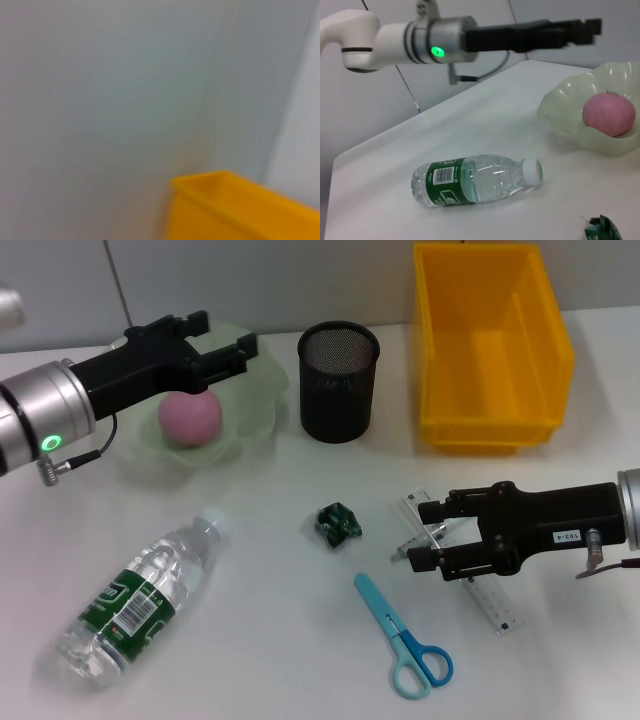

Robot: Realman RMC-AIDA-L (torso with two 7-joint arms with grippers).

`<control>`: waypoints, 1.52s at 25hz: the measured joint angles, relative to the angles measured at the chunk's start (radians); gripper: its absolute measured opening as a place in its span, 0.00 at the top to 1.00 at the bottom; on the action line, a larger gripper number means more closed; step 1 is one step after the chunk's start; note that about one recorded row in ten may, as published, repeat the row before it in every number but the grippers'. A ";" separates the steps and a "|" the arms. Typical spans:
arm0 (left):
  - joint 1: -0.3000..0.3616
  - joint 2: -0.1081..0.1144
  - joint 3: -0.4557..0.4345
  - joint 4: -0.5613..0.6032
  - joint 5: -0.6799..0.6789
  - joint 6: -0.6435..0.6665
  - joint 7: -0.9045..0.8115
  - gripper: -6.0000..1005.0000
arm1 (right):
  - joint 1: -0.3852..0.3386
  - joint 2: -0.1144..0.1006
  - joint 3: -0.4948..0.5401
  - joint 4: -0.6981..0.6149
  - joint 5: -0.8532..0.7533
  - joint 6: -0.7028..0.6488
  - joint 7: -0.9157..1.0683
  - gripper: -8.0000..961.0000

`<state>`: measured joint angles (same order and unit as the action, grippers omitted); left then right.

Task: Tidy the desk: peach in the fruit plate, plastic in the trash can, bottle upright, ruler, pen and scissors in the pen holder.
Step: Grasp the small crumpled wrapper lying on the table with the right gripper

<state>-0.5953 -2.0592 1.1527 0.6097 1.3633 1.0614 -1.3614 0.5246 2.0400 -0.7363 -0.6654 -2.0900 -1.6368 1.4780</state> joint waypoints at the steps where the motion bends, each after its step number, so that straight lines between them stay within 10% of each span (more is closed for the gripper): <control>1: 0.000 0.000 0.000 0.000 0.000 0.000 0.000 0.20 | 0.000 0.000 0.000 0.000 0.000 0.000 0.000 0.25; 15: 0.162 0.012 -0.004 0.187 0.273 0.435 -0.160 0.20 | 0.018 -0.001 0.001 -0.012 0.002 0.001 0.008 0.26; 38: 0.199 0.001 -0.010 0.169 0.350 0.460 -0.117 0.20 | 0.316 0.014 -0.265 -0.246 -0.351 0.112 0.524 0.27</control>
<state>-0.3958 -2.0582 1.1431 0.7785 1.7131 1.5214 -1.4780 0.8406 2.0540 -1.0013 -0.9109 -2.4407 -1.5244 2.0018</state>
